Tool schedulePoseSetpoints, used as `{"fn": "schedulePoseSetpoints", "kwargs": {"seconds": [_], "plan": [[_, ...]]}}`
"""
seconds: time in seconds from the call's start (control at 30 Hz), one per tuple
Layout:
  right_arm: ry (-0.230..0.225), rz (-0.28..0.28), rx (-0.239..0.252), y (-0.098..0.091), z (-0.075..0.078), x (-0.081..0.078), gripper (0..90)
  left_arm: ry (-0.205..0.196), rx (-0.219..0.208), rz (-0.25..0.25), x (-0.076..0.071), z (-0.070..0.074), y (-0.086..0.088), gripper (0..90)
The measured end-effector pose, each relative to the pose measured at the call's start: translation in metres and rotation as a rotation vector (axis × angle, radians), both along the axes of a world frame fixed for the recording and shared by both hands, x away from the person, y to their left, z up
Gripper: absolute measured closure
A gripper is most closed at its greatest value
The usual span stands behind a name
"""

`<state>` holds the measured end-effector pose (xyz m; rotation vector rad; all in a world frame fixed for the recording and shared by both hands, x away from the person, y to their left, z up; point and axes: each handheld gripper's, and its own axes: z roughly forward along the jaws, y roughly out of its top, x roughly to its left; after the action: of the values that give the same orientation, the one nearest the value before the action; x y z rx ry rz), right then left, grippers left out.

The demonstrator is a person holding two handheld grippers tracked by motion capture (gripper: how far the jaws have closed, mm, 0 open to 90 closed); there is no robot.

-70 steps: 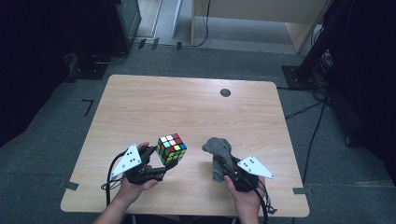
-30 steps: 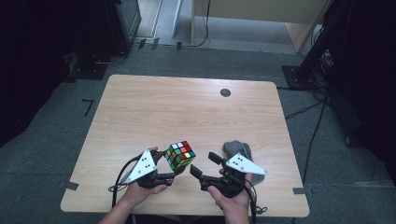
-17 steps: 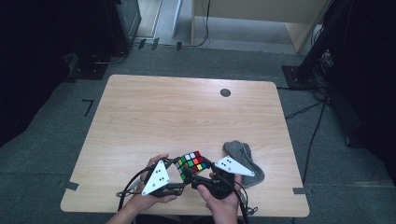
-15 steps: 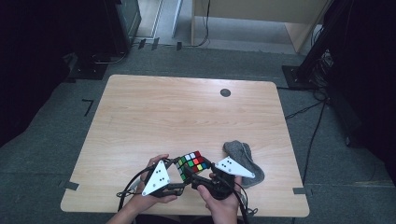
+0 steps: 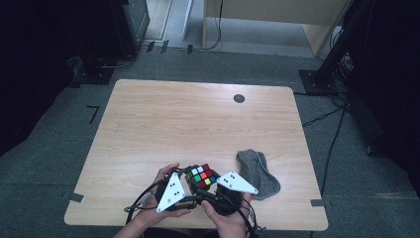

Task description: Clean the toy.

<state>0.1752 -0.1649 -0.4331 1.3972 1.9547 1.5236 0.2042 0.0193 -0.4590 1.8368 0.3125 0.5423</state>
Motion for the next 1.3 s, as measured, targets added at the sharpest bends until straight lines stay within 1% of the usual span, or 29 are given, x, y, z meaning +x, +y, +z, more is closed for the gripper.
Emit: {"fn": "schedulePoseSetpoints", "kwargs": {"seconds": [0.03, 0.07, 0.1, 0.13, 0.17, 0.23, 0.3, 0.37, 0.4, 0.43, 0.47, 0.5, 0.57, 0.63, 0.7, 0.8, 0.87, 0.93, 0.97, 1.03, 1.1, 1.17, 1.23, 1.3], "plan": [[-0.004, 0.011, 0.001, 0.000, 0.000, 0.001, 33.1, 0.011, -0.005, 0.000, 0.001, 0.001, 0.001, 32.8], [-0.008, 0.026, 0.012, -0.001, 0.002, 0.001, 28.9, 0.021, -0.011, 0.012, 0.002, 0.001, 0.003, 33.2], [-0.008, 0.039, 0.033, -0.003, 0.004, 0.002, 23.9, 0.032, -0.018, 0.022, 0.005, 0.001, 0.004, 33.3], [-0.015, 0.046, 0.046, -0.004, 0.007, 0.002, 20.0, 0.049, -0.028, 0.027, 0.007, 0.001, 0.007, 33.3], [-0.031, 0.047, 0.058, -0.007, 0.011, 0.002, 18.0, 0.068, -0.040, 0.034, 0.010, 0.001, 0.010, 33.4], [-0.079, 0.027, 0.093, -0.013, 0.017, -0.001, 17.9, 0.119, -0.085, 0.056, 0.018, 0.003, 0.017, 33.4], [-0.116, 0.005, 0.113, -0.019, 0.017, -0.003, 18.4, 0.179, -0.141, 0.077, 0.026, 0.006, 0.027, 33.4], [-0.142, -0.047, 0.123, -0.024, 0.012, -0.006, 21.4, 0.225, -0.177, 0.088, 0.034, 0.007, 0.035, 33.4], [-0.146, -0.082, 0.136, -0.026, 0.009, -0.007, 22.7, 0.238, -0.188, 0.106, 0.036, 0.008, 0.039, 33.4], [-0.142, -0.104, 0.144, -0.029, 0.004, -0.006, 22.8, 0.254, -0.206, 0.121, 0.039, 0.009, 0.042, 33.4], [-0.126, -0.115, 0.142, -0.029, -0.002, -0.005, 22.8, 0.279, -0.228, 0.130, 0.041, 0.010, 0.046, 33.4], [-0.107, -0.112, 0.124, -0.028, -0.008, -0.004, 23.0, 0.306, -0.257, 0.134, 0.044, 0.011, 0.049, 33.4], [-0.064, -0.079, 0.095, -0.021, -0.021, -0.001, 23.1, 0.349, -0.301, 0.132, 0.047, 0.012, 0.052, 33.4], [-0.046, -0.048, 0.061, -0.009, -0.030, 0.000, 22.0, 0.372, -0.327, 0.120, 0.047, 0.013, 0.052, 33.4], [-0.046, -0.020, 0.049, 0.002, -0.034, 0.001, 20.9, 0.392, -0.339, 0.103, 0.045, 0.013, 0.048, 33.4], [-0.078, 0.011, 0.031, 0.015, -0.033, 0.001, 19.5, 0.424, -0.351, 0.078, 0.041, 0.012, 0.040, 33.4], [-0.101, -0.001, 0.016, 0.019, -0.031, 0.000, 19.5, 0.438, -0.347, 0.065, 0.039, 0.011, 0.033, 33.3], [-0.122, -0.009, 0.009, 0.020, -0.030, -0.001, 19.5, 0.459, -0.357, 0.047, 0.037, 0.010, 0.030, 33.3], [-0.128, -0.018, 0.002, 0.020, -0.030, -0.002, 19.9, 0.469, -0.365, 0.039, 0.037, 0.009, 0.028, 33.3], [-0.133, -0.026, 0.005, 0.019, -0.029, -0.002, 20.5, 0.481, -0.371, 0.031, 0.035, 0.009, 0.025, 33.3], [-0.136, -0.036, 0.003, 0.019, -0.029, -0.002, 22.3, 0.480, -0.366, 0.028, 0.034, 0.008, 0.024, 33.3], [-0.136, -0.041, 0.004, 0.019, -0.029, -0.002, 24.6, 0.482, -0.355, 0.014, 0.031, 0.008, 0.019, 33.2], [-0.147, -0.041, 0.002, 0.019, -0.029, -0.002, 26.9, 0.482, -0.348, 0.010, 0.029, 0.008, 0.016, 33.1], [-0.150, -0.044, -0.001, 0.018, -0.029, -0.002, 27.2, 0.482, -0.345, 0.006, 0.028, 0.008, 0.014, 33.1]]}}
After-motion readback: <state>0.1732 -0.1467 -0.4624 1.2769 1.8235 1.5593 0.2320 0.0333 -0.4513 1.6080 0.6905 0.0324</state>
